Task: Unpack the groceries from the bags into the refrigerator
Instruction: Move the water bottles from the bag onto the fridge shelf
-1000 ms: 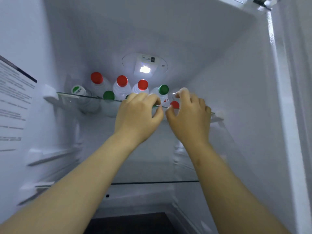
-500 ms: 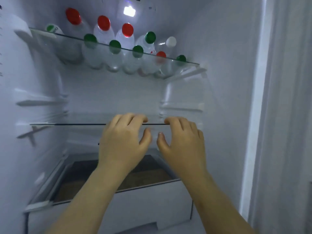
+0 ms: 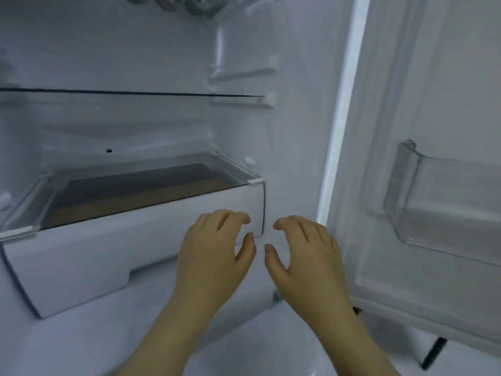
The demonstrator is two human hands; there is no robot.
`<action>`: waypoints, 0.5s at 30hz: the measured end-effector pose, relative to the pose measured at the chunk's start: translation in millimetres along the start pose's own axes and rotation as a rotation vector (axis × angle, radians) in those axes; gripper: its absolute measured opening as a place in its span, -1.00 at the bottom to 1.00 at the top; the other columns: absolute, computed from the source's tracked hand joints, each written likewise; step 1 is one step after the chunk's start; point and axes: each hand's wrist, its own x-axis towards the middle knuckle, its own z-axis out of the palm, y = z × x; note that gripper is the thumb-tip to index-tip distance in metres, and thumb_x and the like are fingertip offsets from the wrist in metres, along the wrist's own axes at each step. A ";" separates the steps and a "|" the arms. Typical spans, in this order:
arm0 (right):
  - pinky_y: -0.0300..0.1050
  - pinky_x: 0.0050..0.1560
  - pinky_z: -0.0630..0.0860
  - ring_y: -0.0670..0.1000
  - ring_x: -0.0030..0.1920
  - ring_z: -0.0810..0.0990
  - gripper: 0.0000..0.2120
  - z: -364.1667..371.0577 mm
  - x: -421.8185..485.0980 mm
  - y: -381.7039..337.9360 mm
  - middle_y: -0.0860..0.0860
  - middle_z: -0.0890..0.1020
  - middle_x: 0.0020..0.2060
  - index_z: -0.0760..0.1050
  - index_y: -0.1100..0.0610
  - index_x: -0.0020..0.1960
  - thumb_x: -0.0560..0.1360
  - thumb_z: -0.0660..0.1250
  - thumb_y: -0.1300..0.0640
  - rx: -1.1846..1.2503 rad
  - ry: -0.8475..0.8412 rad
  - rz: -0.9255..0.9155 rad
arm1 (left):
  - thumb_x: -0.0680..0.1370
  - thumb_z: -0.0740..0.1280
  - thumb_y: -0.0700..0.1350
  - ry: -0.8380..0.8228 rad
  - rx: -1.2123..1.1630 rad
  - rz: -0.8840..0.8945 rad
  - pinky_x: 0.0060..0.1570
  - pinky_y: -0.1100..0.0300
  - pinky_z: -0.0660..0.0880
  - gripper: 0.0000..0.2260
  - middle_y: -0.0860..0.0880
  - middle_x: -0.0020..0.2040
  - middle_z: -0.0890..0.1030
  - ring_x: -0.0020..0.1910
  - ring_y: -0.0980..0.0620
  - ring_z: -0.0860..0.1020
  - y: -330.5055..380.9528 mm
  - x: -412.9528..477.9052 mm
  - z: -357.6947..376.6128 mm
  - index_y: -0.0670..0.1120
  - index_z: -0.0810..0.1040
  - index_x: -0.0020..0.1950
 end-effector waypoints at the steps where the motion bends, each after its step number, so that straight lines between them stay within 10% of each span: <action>1: -0.07 -0.09 0.52 0.03 -0.07 0.61 -0.65 -4.9 -14.6 6.7 -0.05 0.63 -0.07 0.54 0.06 0.05 0.41 0.13 -0.07 -0.015 -0.018 0.039 | 0.47 0.16 0.00 -0.035 -0.030 0.006 -0.22 0.15 0.49 -0.69 -0.03 -0.11 0.64 -0.18 -0.06 0.58 7.4 -9.4 7.2 -0.12 0.62 -0.01; 15: -0.07 -0.16 0.49 0.08 -0.10 0.61 -0.71 -162.0 -209.8 113.2 -0.03 0.63 -0.10 0.56 0.07 0.02 0.35 0.28 -0.01 -0.267 -0.231 0.624 | 0.43 0.18 -0.01 -0.496 -0.326 0.217 -0.29 0.18 0.50 -0.73 0.01 -0.15 0.64 -0.22 -0.01 0.59 217.9 -131.5 75.4 -0.08 0.62 -0.07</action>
